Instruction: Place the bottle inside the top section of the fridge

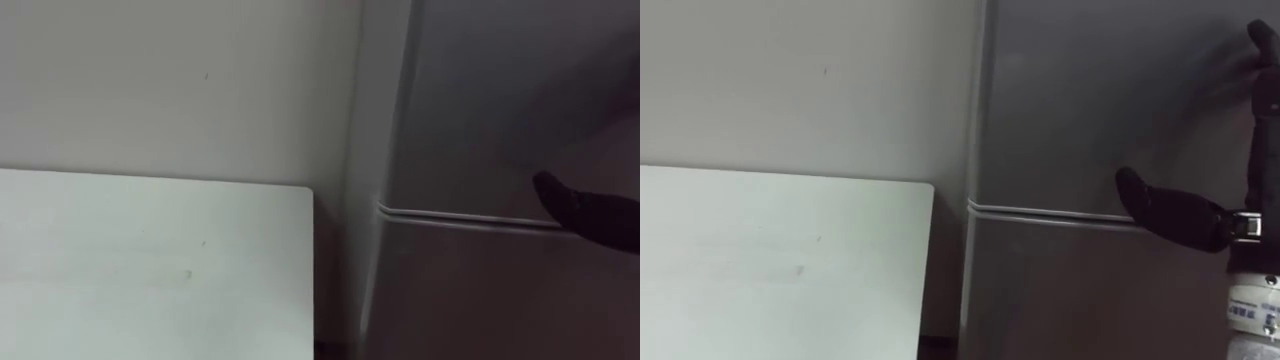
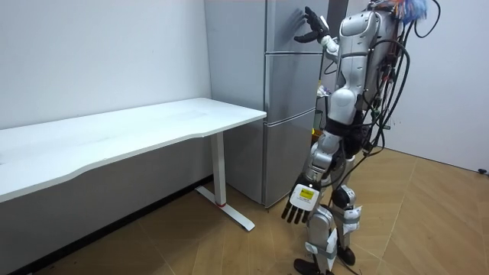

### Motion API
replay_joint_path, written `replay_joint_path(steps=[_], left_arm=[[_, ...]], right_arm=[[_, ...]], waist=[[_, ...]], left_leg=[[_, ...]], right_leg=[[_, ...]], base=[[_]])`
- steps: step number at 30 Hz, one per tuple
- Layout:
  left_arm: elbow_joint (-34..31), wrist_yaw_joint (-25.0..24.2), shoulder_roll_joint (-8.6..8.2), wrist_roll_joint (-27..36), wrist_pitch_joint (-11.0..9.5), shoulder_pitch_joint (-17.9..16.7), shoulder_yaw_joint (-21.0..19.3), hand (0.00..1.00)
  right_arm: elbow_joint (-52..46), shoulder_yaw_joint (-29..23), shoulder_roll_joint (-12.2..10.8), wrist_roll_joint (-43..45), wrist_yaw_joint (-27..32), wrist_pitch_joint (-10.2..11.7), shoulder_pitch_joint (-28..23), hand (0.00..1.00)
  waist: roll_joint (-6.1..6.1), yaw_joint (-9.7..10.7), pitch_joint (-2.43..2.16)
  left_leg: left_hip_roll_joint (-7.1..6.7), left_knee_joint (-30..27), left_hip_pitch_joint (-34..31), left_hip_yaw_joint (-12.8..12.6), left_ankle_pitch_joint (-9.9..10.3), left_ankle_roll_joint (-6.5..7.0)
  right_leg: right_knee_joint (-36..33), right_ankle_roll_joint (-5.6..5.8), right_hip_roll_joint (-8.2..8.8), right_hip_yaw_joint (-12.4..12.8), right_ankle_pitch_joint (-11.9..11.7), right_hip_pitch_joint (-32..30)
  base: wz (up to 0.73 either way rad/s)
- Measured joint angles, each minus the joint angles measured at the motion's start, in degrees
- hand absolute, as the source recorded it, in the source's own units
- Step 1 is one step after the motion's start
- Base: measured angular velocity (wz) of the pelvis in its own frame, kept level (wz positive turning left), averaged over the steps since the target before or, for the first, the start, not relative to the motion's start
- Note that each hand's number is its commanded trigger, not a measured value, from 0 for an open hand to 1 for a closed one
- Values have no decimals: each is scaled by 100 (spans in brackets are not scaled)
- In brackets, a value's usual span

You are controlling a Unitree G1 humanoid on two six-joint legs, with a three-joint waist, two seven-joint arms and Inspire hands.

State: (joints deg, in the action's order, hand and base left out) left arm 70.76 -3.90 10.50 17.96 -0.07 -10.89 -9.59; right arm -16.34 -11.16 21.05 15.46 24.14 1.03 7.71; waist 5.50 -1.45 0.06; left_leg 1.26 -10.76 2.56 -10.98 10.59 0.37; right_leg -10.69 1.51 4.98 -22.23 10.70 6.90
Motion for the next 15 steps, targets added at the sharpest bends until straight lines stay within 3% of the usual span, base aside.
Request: replay_joint_path(steps=[5, 10, 15], left_arm=[[1, 76, 2, 10, 2, -19, -93, 0], [5, 135, -19, 22, 5, -113, -94, 0], [-35, 265, -36, 5, 17, -284, -95, 0]], right_arm=[[22, -260, 0, -20, 6, -37, 0, 0], [63, -555, 0, -153, 7, -37, -15, 0], [188, -984, 0, -460, 127, -68, -140, 0]], waist=[[27, 55, -15], [1, 291, -19], [-63, 492, -54]], left_leg=[[3, -20, -17, 19, 0, 0], [6, -57, -46, 21, 1, 0], [12, -57, -31, 3, 1, 0]], right_leg=[[-3, 0, 0, -25, 0, 0], [-3, 0, 1, -78, 0, 8], [-10, 0, 1, -58, 0, 7]], base=[[1], [5], [-1]])
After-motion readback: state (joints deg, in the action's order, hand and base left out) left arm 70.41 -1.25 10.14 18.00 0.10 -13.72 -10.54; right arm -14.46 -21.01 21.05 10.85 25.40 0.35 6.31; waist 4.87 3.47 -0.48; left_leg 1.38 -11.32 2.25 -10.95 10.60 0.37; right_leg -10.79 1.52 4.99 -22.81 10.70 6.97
